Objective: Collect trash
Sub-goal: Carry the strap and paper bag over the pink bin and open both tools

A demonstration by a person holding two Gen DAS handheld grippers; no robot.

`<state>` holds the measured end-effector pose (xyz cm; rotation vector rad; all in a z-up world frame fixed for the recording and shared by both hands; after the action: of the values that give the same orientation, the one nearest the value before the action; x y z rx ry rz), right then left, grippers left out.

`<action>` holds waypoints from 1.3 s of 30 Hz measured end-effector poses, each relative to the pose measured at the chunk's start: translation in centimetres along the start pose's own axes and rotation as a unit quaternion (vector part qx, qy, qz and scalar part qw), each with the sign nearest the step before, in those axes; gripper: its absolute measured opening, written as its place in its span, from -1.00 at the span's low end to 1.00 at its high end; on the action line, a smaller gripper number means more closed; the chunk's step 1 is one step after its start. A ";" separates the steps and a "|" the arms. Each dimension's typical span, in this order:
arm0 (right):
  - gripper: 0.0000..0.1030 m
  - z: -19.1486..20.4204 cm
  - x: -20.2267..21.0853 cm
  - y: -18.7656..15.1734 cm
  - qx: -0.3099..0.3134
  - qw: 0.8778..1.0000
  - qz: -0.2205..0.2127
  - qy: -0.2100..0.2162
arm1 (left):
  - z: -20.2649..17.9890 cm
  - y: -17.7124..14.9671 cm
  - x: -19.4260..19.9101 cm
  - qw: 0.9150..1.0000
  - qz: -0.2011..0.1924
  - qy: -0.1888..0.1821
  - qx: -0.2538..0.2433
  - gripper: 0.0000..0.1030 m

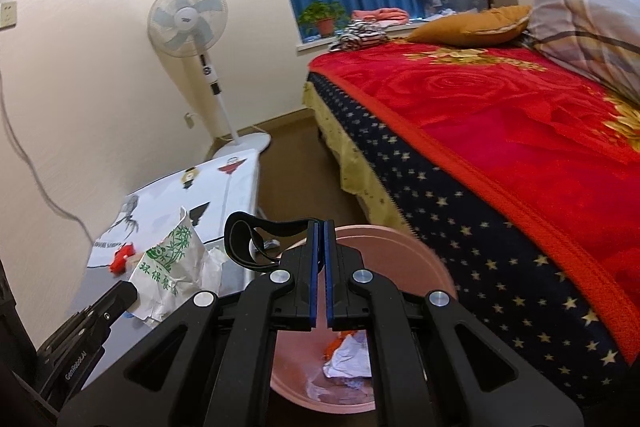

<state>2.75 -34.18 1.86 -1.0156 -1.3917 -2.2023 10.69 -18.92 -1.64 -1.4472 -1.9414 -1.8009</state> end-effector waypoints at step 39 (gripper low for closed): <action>-0.20 -4.1 -2.4 -1.0 -0.051 0.997 0.029 -0.049 | -3.2 -1.6 -7.0 0.997 0.074 -0.033 -0.004 -0.66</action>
<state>2.21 -37.52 -1.64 -1.2001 -1.2837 -2.2285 11.72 -25.09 -6.36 -1.6266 -1.8051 -1.7182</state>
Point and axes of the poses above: each gripper's, at about its wrist camera, not at the fingertips, and x roughly against the way its jaws point, z to its left, y to its top, the point moved 9 cm from there along -x, roughly the way its jaws point, and after that the axes turned 14 degrees about z, right-handed, at the moved point
